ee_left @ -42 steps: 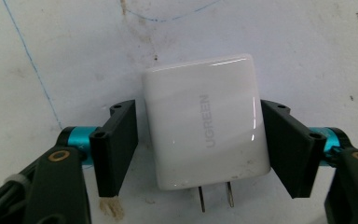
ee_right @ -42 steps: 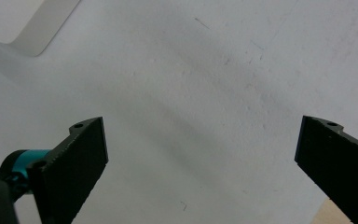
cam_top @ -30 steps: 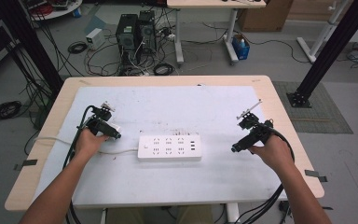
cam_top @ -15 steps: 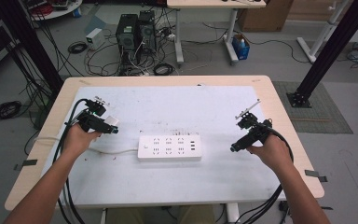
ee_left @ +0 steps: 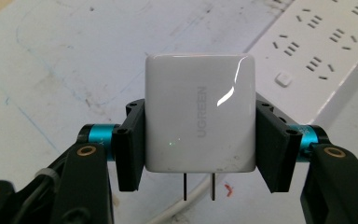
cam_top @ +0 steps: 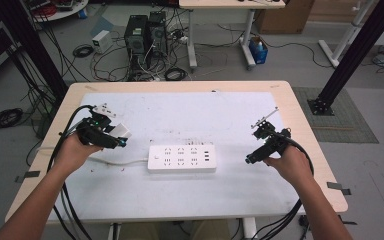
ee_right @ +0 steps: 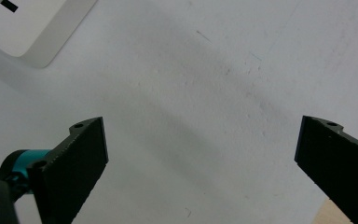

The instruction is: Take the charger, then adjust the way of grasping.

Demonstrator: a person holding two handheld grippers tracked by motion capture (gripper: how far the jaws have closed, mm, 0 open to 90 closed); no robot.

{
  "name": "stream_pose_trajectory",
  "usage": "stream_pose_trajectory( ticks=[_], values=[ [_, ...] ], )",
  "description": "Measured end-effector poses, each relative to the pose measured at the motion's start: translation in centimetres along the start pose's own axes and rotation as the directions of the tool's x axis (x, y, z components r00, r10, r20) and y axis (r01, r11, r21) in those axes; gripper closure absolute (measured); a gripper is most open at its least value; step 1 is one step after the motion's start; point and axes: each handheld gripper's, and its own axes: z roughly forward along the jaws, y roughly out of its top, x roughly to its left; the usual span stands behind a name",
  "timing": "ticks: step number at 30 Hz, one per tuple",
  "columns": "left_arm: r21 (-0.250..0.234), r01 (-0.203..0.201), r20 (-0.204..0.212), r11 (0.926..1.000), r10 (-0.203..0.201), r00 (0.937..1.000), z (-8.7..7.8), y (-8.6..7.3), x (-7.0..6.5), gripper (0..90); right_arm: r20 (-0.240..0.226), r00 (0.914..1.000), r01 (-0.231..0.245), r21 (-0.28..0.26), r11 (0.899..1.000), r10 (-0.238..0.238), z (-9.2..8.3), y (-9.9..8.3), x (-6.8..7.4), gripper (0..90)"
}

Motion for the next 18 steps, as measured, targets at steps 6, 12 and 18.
stream_pose_trajectory(
  ticks=[6,12,18],
  values=[
    [-0.016,-0.040,0.012,0.9991,0.040,0.9991,-0.3,-0.1,-0.8,42.6,0.000,1.0000,0.000,-0.003,1.000,0.000,-0.3,-0.1,0.2,1.8],
    [-0.030,-0.054,0.023,0.9981,0.055,0.9982,-0.5,0.1,-1.2,42.6,0.014,0.9999,-0.009,-0.012,1.000,0.009,-0.5,-0.2,0.6,1.8],
    [-0.035,-0.092,0.039,0.9952,0.093,0.9949,-0.5,0.7,-2.1,42.6,0.004,0.9995,-0.030,-0.033,0.999,0.030,-1.0,0.0,1.1,1.8]
  ],
)
